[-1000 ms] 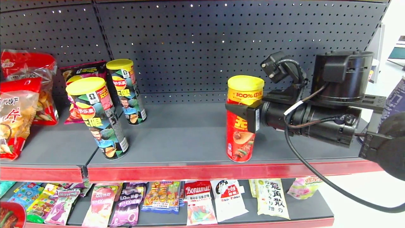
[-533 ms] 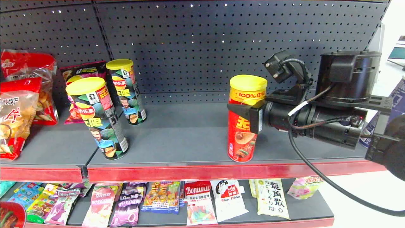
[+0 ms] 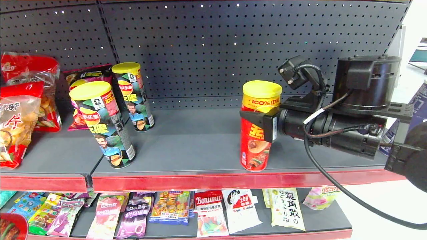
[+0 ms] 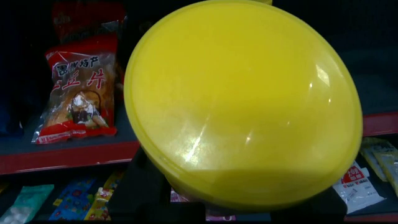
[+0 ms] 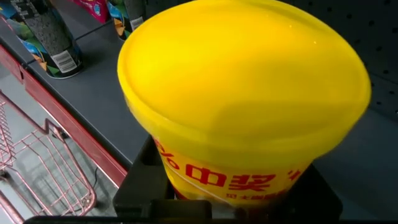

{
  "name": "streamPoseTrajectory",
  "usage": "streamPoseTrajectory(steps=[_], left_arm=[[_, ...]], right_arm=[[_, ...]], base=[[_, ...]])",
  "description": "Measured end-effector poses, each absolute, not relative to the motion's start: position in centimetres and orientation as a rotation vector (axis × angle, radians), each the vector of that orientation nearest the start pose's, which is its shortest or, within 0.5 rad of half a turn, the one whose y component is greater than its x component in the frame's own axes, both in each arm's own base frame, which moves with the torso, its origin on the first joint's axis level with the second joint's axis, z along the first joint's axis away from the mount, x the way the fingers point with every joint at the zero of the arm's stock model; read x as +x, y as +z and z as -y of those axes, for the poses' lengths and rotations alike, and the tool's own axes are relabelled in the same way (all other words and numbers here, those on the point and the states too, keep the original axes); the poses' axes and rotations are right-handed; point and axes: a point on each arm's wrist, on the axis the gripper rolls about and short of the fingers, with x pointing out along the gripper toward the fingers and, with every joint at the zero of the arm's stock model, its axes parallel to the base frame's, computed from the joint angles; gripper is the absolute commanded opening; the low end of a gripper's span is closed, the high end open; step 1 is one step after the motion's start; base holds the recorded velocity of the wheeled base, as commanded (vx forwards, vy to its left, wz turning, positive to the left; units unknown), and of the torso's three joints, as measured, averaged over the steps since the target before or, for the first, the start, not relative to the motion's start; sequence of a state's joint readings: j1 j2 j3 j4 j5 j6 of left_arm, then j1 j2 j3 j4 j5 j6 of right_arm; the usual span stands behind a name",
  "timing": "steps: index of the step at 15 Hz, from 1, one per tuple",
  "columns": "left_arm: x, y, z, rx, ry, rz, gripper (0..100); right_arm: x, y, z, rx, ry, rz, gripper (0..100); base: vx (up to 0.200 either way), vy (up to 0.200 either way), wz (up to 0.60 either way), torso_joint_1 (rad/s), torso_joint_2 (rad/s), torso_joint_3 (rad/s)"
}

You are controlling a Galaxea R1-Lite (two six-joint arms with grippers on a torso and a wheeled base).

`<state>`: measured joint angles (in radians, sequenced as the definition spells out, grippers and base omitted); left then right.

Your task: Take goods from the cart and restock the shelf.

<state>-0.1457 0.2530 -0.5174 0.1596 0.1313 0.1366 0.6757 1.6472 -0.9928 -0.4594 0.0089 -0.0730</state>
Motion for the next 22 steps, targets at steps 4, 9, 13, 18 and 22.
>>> streamPoseTrajectory(steps=[4,9,13,18,22], left_arm=[[-3.9,20.4,-0.9,0.122,-0.007,0.102,0],[-3.9,20.3,-0.9,0.123,-0.007,0.1,0],[-3.9,20.3,-0.9,0.122,-0.007,0.101,0],[-3.9,20.4,-0.9,0.122,-0.013,0.103,0],[-3.8,21.2,-0.8,0.124,-0.023,0.112,0]], right_arm=[[24.0,23.2,-19.3,-0.137,0.672,-0.167,100],[23.6,23.3,-19.3,-0.138,0.671,-0.165,100],[22.1,22.5,-18.5,-0.149,0.675,-0.193,100],[18.9,22.6,-16.0,-0.145,0.679,-0.182,100],[14.5,21.5,-11.2,-0.169,0.635,-0.164,100]], base=[[0.0,0.0,0.0,0.0,0.0,0.0],[0.0,0.0,0.0,0.0,0.0,0.0],[0.0,0.0,0.0,0.0,0.0,0.0],[0.0,0.0,0.0,0.0,0.0,0.0],[0.0,0.0,0.0,0.0,0.0,0.0]])
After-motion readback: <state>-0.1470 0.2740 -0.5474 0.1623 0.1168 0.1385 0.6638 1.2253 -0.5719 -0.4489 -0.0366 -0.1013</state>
